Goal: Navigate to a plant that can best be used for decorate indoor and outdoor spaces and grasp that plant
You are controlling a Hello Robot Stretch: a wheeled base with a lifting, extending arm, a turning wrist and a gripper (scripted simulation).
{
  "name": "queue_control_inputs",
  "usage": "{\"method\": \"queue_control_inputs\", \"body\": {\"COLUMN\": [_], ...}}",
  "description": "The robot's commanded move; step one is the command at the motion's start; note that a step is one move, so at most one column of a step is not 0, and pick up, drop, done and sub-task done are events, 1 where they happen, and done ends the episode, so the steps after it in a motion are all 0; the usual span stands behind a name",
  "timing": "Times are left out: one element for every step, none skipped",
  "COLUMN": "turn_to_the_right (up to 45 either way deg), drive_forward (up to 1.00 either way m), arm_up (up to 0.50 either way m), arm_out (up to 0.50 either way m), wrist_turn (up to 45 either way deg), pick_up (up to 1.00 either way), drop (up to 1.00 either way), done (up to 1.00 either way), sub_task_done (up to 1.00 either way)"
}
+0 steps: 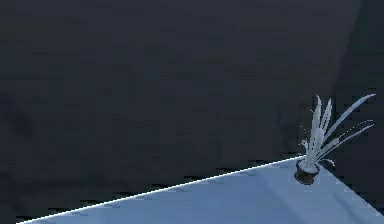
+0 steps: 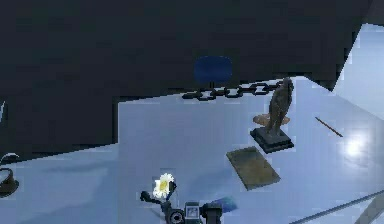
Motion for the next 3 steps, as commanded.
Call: {"method": "queue_control_inputs", "body": {"turn_to_the_right": [0.0,0.0,0.0], "drive_forward": [0.00,0.00,0.00], "arm_up": [0.00,0.10,0.00], "arm_out": [0.00,0.00,0.00], "wrist_turn": [0.0,0.0,0.0], "pick_up": [1.00,0.00,0.00], "drop": [0.00,0.00,0.00], "done": [0.00,0.00,1.00], "sub_task_done": [0.00,0.00,0.00]}}
